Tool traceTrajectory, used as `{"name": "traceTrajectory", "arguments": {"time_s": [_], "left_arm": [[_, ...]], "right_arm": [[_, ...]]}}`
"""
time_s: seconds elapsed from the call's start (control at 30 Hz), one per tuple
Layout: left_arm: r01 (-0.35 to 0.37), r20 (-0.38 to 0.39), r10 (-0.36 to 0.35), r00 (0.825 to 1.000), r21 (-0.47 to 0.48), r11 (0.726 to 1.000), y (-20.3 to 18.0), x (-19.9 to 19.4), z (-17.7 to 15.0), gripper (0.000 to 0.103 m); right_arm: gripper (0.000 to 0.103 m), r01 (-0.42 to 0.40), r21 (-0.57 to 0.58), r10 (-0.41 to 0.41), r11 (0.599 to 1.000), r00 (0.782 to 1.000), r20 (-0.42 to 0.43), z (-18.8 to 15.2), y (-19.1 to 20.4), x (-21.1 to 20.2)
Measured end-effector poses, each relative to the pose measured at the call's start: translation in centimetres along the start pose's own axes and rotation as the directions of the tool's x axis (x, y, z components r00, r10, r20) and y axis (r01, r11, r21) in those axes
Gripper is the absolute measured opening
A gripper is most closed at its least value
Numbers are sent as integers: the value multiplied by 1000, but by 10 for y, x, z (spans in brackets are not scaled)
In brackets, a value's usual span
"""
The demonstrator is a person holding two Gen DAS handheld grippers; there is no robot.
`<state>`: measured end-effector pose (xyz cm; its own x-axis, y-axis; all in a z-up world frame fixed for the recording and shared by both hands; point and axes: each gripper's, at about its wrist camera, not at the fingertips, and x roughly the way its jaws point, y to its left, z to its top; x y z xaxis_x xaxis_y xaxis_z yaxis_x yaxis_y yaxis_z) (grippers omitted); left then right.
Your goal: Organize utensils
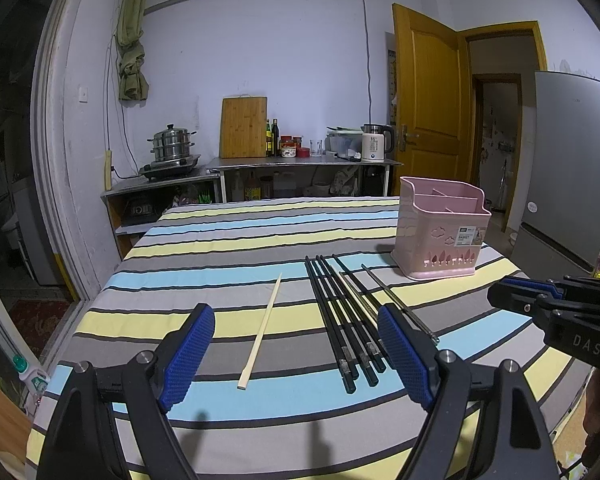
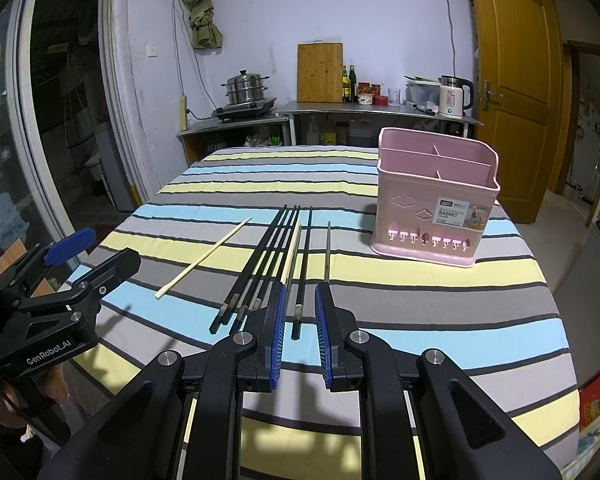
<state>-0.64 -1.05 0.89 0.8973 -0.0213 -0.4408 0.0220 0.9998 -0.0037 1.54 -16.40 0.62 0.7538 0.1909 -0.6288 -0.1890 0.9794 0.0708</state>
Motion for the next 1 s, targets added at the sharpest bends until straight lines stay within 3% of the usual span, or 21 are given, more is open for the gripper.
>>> {"name": "traceTrajectory", "arguments": {"time_s": [0.27, 0.53, 0.8, 0.87, 1.0], "left_arm": [[10, -18, -10, 1000, -1, 1000, 2, 4, -2, 84], [8, -97, -6, 995, 24, 1000, 8, 31, -5, 82], [31, -224, -31, 974, -4, 1000, 28, 82, -4, 80], [43, -256, -40, 966, 4, 999, 31, 97, -3, 72], [59, -314, -59, 948, -10, 998, 40, 126, 3, 71]], "right_arm": [[15, -2, 2, 2, 1000, 1000, -5, -1, 0, 3], [15, -12, 12, 13, 1000, 999, -35, -1, -4, 18], [15, -22, 23, 24, 999, 996, -81, 8, -11, 48], [15, -20, 31, 23, 999, 994, -103, 11, -16, 60], [15, -5, 31, 9, 1000, 991, -131, 20, -22, 83]]}}
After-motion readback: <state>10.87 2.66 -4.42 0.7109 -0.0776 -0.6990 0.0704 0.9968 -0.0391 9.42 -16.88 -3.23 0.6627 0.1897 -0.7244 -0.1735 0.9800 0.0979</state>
